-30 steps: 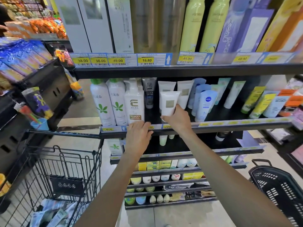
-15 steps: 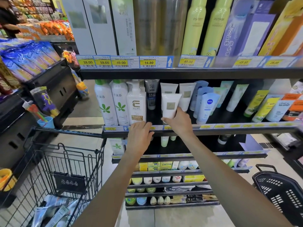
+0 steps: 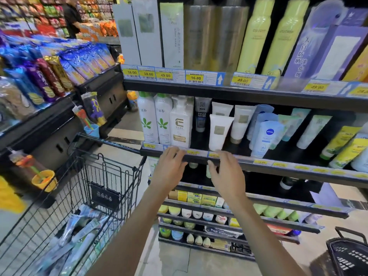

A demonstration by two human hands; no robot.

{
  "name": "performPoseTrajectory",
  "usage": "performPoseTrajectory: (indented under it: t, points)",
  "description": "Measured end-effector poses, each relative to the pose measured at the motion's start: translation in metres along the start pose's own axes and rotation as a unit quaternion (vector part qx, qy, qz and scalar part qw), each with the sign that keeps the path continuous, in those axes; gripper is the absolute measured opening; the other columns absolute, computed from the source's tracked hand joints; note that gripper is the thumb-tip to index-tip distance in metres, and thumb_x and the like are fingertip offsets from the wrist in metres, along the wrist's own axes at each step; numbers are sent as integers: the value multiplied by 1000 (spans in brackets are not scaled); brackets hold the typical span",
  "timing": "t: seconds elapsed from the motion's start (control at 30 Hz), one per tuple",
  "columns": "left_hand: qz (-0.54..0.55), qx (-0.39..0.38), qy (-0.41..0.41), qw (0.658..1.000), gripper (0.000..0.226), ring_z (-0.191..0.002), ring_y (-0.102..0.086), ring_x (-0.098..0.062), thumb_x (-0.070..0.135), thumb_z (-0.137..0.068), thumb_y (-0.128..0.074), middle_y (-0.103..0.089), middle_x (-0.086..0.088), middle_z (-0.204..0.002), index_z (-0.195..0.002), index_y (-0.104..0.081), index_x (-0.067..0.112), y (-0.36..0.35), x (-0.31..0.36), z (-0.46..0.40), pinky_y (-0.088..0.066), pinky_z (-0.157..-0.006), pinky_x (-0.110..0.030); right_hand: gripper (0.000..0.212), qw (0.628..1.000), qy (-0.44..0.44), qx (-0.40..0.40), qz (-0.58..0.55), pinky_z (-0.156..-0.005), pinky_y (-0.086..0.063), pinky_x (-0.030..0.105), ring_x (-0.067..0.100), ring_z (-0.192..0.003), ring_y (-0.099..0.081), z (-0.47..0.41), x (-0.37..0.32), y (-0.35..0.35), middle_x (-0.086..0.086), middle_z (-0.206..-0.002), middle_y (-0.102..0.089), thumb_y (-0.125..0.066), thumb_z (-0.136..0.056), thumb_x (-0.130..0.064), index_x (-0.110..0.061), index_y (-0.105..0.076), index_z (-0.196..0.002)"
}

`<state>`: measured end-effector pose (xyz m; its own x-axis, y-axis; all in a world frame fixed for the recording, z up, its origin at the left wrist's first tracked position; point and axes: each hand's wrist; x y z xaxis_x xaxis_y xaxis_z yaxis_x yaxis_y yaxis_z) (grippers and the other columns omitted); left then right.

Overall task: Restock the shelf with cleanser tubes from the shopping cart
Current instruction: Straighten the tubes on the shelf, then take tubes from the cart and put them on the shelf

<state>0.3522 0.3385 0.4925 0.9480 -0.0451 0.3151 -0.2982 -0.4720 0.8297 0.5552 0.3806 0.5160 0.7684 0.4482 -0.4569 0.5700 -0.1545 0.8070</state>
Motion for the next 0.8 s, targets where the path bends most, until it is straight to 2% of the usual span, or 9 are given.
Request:
performPoseTrajectory:
  t: [0.1,0.17,0.3,0.53,0.6,0.8]
  points:
    - [-22,19,54,998,37,-111,-62,-36,22,-90,-76,-68,-13,-119,-123,-68,6,12,-4,38,-52,-96,-48,43,996,75,-41,19,-101,-53,39,25,-122,-60,22,-12,-13,7,-128,-66,-62,-101,-36,-10,-62,-135]
    - [-40,32,96,994,34,-109,-62,-35,29,-96,-68,-68,-11,-116,-122,-68,8,19,-12,72,-51,-95,-46,42,990,123,-69,9,-103,-51,39,24,-123,-61,35,-22,-24,6,-129,-67,-63,-100,-36,-11,-64,-134]
    - [-58,18,202,978,43,-111,-60,-35,42,-102,-53,-66,-10,-119,-129,-65,11,34,-36,147,-51,-96,-48,39,970,201,-137,-6,-107,-49,43,27,-124,-59,57,-50,-49,7,-130,-66,-60,-102,-34,-11,-63,-134]
    - [-81,18,389,918,42,-123,-56,-33,41,-101,-58,-64,-8,-134,-135,-65,16,81,-56,254,-43,-105,-46,45,929,258,-260,-50,-110,-45,43,27,-129,-55,95,-116,-98,6,-136,-63,-55,-104,-37,-13,-58,-142]
    - [-87,11,420,903,45,-123,-57,-33,44,-101,-53,-64,-8,-134,-134,-65,16,93,-70,279,-42,-103,-45,47,920,269,-278,-55,-111,-43,41,28,-132,-54,106,-138,-112,8,-140,-61,-56,-104,-38,-12,-58,-143]
    - [-91,24,502,860,45,-122,-58,-38,39,-101,-57,-65,-15,-133,-137,-63,12,131,-119,348,-46,-104,-49,48,888,284,-353,-81,-117,-39,43,25,-140,-45,140,-207,-156,5,-150,-54,-51,-106,-41,-18,-52,-149]
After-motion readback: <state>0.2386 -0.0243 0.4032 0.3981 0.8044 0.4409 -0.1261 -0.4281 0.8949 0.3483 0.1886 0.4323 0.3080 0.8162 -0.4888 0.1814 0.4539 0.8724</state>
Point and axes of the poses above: each hand's wrist, its own z-axis away from the middle knuckle, its own y-axis out of the back of the hand, x = y × z
